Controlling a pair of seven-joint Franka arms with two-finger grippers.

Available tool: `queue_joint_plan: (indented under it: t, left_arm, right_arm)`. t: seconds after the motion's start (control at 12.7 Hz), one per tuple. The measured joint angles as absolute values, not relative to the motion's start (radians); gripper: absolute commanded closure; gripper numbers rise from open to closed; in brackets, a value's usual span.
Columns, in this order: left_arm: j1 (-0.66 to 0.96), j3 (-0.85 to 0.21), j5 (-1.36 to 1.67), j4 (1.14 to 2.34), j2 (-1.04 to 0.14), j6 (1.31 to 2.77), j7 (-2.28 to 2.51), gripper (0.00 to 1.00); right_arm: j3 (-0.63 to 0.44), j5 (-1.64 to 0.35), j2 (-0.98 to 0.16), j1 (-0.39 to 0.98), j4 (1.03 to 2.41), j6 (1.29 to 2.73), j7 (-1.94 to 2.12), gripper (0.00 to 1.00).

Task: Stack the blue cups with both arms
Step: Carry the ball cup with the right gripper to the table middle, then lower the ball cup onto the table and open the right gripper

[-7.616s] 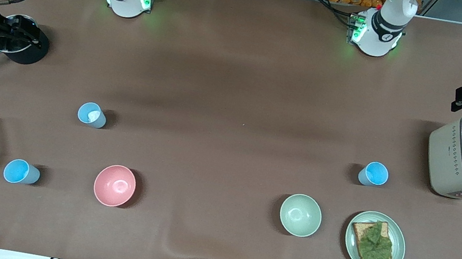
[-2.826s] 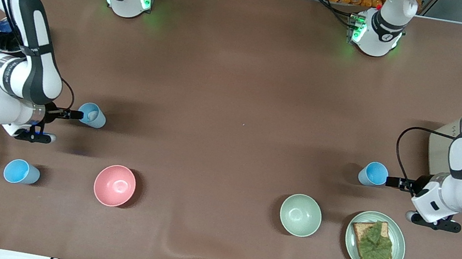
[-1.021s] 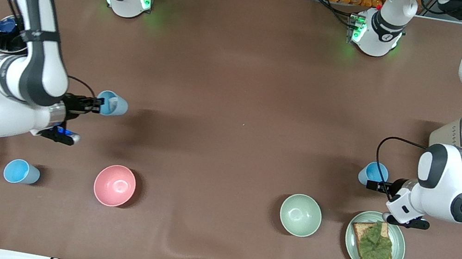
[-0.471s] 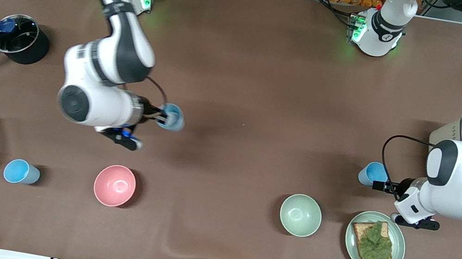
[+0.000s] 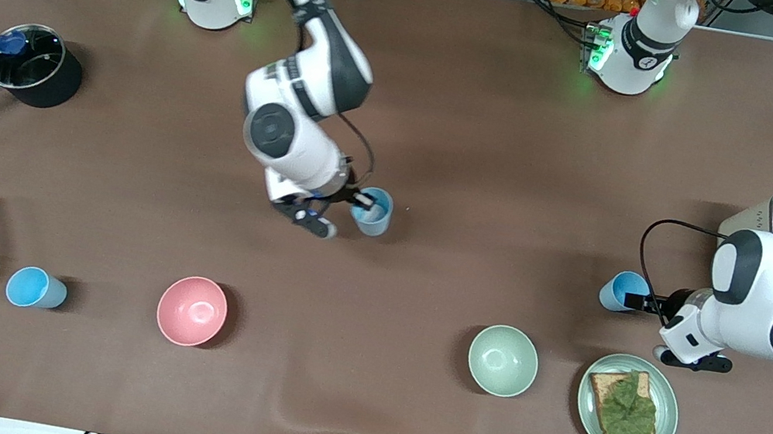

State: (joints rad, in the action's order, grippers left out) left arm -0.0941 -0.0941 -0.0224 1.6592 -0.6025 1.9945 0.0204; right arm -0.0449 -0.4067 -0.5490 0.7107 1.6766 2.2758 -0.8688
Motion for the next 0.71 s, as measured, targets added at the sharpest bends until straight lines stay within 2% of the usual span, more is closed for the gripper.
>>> queue_joint_plan:
  t: [0.24,0.47,0.55,0.63,0.71]
  left_arm:
    - [-0.094,-0.094,-0.022,1.695,-0.593,2.029,0.02,0.0]
    - [-0.094,-0.095,-0.022,1.738,-0.592,2.098,0.01,0.0]
    - [-0.094,-0.095,-0.022,1.744,-0.592,2.11,0.002,0.0]
    - [-0.094,-0.096,-0.022,1.749,-0.591,2.124,0.001,0.0]
    - [-0.094,-0.096,-0.022,1.754,-0.59,2.133,0.0,0.1]
  right_arm:
    - [-0.046,-0.407,-0.611,0.762,1.692,2.401,-0.959,1.0]
    - [-0.046,-0.407,-0.646,0.776,1.692,2.437,-0.979,0.99]
    - [-0.047,-0.408,-0.647,0.776,1.692,2.437,-0.979,0.15]
    - [-0.047,-0.409,-0.647,0.776,1.691,2.436,-0.98,0.0]
    - [-0.051,-0.409,-0.648,0.776,1.689,2.437,-0.98,0.0]
